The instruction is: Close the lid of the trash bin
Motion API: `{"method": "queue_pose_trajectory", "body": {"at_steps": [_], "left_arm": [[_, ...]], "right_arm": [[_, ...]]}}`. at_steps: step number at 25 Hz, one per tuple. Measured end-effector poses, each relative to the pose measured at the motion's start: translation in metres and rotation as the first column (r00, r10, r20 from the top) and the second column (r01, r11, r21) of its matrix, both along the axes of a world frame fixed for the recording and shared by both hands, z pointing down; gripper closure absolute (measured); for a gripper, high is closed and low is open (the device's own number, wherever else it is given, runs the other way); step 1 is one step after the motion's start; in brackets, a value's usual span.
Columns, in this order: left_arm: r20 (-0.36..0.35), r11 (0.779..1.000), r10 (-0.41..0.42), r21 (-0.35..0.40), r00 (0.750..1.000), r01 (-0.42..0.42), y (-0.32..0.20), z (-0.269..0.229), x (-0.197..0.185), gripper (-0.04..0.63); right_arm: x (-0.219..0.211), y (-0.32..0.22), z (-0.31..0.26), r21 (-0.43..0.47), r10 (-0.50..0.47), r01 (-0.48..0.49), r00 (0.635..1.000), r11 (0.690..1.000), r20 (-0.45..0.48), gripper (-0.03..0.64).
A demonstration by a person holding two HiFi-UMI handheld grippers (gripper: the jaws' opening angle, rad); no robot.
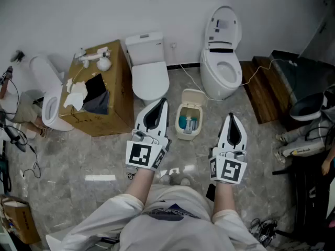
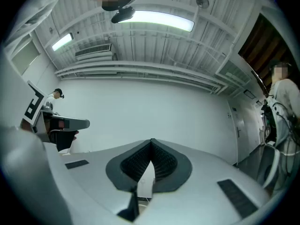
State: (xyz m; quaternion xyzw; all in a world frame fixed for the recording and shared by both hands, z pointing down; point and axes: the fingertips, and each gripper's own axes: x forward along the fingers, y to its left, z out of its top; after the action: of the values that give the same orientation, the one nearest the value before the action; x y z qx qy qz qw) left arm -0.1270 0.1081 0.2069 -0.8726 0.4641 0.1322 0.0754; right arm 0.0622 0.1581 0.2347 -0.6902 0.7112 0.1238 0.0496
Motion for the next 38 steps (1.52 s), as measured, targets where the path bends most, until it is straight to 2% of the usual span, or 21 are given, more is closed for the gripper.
{"method": "queue_pose_trajectory", "body": {"at_steps": [5, 8, 9, 10, 11, 12, 13, 15, 18, 26, 30, 38], "left_arm": [[0.002, 1.000, 0.005, -0.007, 1.000, -0.005, -0.001, 0.002, 0.002, 0.598], [-0.009, 1.000, 0.013, -0.014, 1.000, -0.013, -0.001, 0.002, -0.001, 0.597], [-0.015, 1.000, 0.014, -0.010, 1.000, -0.014, -0.002, 0.001, -0.004, 0.582], [-0.022, 1.000, 0.011, -0.005, 1.000, -0.011, -0.004, -0.002, -0.008, 0.506], [-0.030, 1.000, 0.004, -0.005, 1.000, -0.004, -0.007, -0.003, -0.013, 0.415], [-0.039, 1.000, -0.004, -0.008, 0.999, 0.004, -0.010, -0.004, -0.018, 0.314], [-0.045, 1.000, -0.013, -0.012, 0.999, 0.013, -0.013, -0.004, -0.022, 0.270], [-0.048, 1.000, -0.027, -0.017, 0.998, 0.026, -0.016, -0.003, -0.027, 0.264], [-0.030, 0.999, -0.039, -0.016, 0.999, 0.038, -0.016, 0.000, -0.028, 0.258], [-0.006, 0.999, -0.034, -0.033, 0.999, 0.034, -0.022, 0.007, -0.009, 0.258], [0.005, 0.999, -0.039, -0.029, 0.999, 0.040, -0.027, 0.007, 0.009, 0.258], [0.018, 0.994, -0.102, -0.042, 0.995, 0.103, -0.035, 0.013, 0.032, 0.258]], "right_arm": [[0.000, -0.001, 0.001, 0.001, -0.017, 0.017, 1.000, 1.000, 0.025, 0.614], [0.008, 0.000, 0.003, 0.014, -0.081, 0.080, 0.984, 0.997, 0.160, 0.609], [0.011, 0.000, 0.003, 0.014, -0.110, 0.109, 0.974, 0.994, 0.200, 0.586], [0.014, 0.000, 0.004, 0.010, -0.141, 0.142, 0.963, 0.990, 0.228, 0.464], [0.016, -0.001, 0.005, 0.004, -0.163, 0.168, 0.955, 0.986, 0.246, 0.276], [0.020, -0.002, 0.005, -0.001, -0.168, 0.174, 0.952, 0.985, 0.256, 0.186], [0.025, -0.002, 0.005, -0.006, -0.156, 0.163, 0.953, 0.987, 0.258, 0.155], [0.032, -0.003, 0.007, -0.019, -0.120, 0.129, 0.962, 0.992, 0.246, 0.118], [0.032, -0.003, 0.009, -0.022, -0.100, 0.108, 0.970, 0.994, 0.222, 0.097], [0.035, -0.011, 0.017, -0.054, -0.113, 0.126, 0.973, 0.991, 0.199, 0.094], [0.049, -0.020, 0.020, -0.061, -0.126, 0.141, 0.971, 0.988, 0.203, 0.095], [0.086, -0.040, 0.028, -0.081, -0.150, 0.172, 0.963, 0.982, 0.223, 0.095]]}}
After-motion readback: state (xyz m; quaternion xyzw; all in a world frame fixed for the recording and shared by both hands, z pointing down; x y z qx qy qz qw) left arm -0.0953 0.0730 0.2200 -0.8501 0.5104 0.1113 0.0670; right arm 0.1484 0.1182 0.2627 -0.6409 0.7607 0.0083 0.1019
